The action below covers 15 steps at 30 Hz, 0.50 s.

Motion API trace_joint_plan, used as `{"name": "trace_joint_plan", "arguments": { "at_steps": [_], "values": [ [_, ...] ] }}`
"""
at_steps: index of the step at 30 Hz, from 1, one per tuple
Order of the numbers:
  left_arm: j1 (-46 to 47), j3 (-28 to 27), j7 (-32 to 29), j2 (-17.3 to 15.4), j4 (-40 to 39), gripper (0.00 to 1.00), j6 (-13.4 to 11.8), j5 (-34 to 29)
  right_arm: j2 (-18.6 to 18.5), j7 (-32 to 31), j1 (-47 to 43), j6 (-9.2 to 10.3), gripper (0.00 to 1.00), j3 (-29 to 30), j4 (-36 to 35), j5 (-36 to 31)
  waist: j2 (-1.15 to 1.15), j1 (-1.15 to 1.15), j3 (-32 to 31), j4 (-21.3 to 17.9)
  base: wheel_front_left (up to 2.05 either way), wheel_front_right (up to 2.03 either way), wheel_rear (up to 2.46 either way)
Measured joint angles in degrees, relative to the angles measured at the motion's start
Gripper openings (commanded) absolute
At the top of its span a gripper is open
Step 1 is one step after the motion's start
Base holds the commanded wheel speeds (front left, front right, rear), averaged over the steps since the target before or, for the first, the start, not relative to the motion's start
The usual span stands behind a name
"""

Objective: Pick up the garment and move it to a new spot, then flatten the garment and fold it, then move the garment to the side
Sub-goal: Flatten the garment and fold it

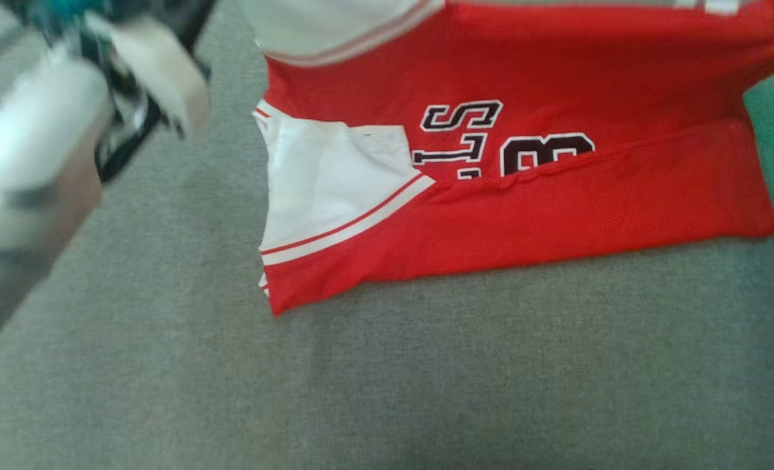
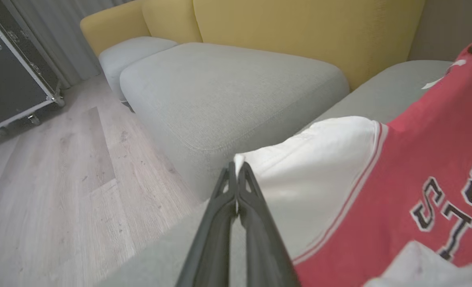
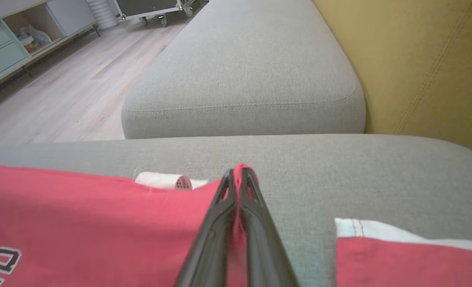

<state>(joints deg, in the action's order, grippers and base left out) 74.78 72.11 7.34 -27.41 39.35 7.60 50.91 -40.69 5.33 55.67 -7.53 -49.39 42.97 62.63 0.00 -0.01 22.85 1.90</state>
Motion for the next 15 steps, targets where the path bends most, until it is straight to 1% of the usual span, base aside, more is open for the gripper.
{"name": "trace_joint_plan", "arguments": {
  "at_steps": [5, 7, 11, 15],
  "values": [
    [-6.30, 0.57, 0.76, -3.22, -6.56, 0.00, -0.16, 1.65, -1.24, 1.75, -3.64, 0.00, 0.00, -0.44, -0.92, 0.86, 0.00, 0.00, -2.18, 1.57, 0.00, 0.00, 0.00],
    [-8.68, 0.73, 0.83, -4.57, -9.88, 0.00, -1.30, 2.05, -1.77, 2.22, -4.77, 0.00, 0.00, -0.48, -1.46, 1.36, 0.00, -0.01, -2.88, 2.11, 0.00, 0.00, 0.00],
    [-14.16, 1.36, 1.24, -7.09, -16.53, 0.00, -4.69, 2.60, -2.96, 3.42, -8.34, 0.00, 0.00, -0.53, -2.21, 2.04, 0.00, 0.00, -3.93, 3.16, 0.00, 0.00, 0.00],
    [-19.36, 2.12, 1.26, -8.40, -22.21, 0.00, -7.40, 2.74, -4.48, 4.86, -13.04, 0.00, 0.00, -0.53, -2.68, 2.47, 0.00, 0.00, -4.76, 4.32, 0.00, 0.00, 0.00]
  ]
}}
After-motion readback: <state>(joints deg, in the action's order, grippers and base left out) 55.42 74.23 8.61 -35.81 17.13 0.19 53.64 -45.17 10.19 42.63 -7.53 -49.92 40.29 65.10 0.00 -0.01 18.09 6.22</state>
